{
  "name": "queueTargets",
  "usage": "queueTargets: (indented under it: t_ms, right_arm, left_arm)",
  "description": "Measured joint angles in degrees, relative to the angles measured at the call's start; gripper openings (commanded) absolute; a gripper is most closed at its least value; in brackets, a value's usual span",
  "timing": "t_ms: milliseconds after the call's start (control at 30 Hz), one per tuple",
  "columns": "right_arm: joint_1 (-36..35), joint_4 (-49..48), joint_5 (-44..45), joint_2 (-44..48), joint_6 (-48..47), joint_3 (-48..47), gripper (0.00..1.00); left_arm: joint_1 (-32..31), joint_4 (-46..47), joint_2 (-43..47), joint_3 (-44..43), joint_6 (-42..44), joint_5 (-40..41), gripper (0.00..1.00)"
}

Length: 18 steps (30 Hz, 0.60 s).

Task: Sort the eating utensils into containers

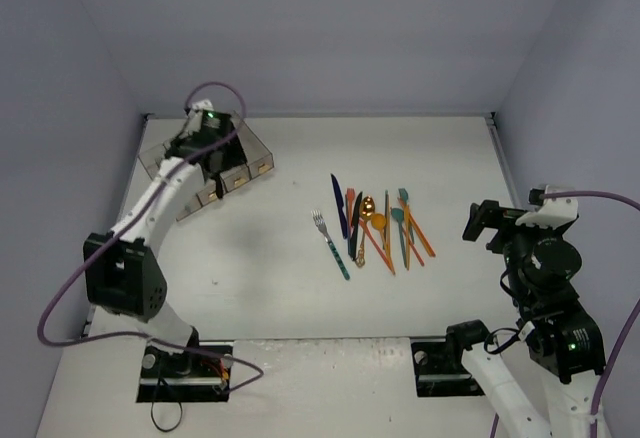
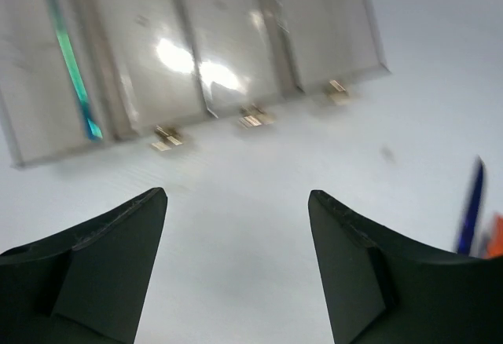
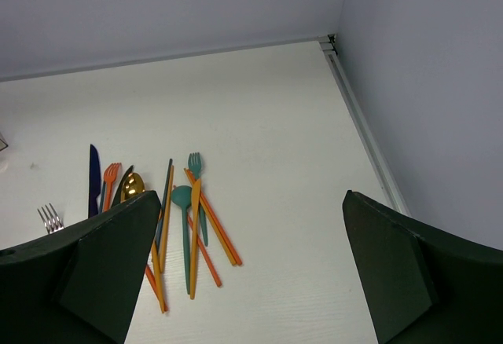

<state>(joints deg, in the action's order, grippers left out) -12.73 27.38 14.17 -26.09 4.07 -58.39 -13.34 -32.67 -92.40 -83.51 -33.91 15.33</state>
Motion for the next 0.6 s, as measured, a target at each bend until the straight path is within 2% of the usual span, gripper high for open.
queueTargets:
  t_ms: [100,233,367,600]
  right_arm:
    - [0.00,0.00,-0.02,0.00,0.00,0.00,1.00]
    - [-0.03,0.04,-0.07,0.12,0.32,0.01,1.00]
    - [-0.17,0.12,-0.13,0.82,0.64,0.25,1.00]
    - [-0.92,0.31,-0.53,2.35,1.05,0.58,1.00]
  left_arm:
    - [-11.15,-0.21,2.69,4.00,-5.78,1.21,0.70]
    - [-22.48,-0.66,-0.36,5.73,-13.40,2.71,0.70]
    - [-27.84,-0.81,-6.06,5.54,-19.42,3.65,0.70]
    - [-32.50,-0.97,-18.26,2.69,-25.53,2.69,0.69]
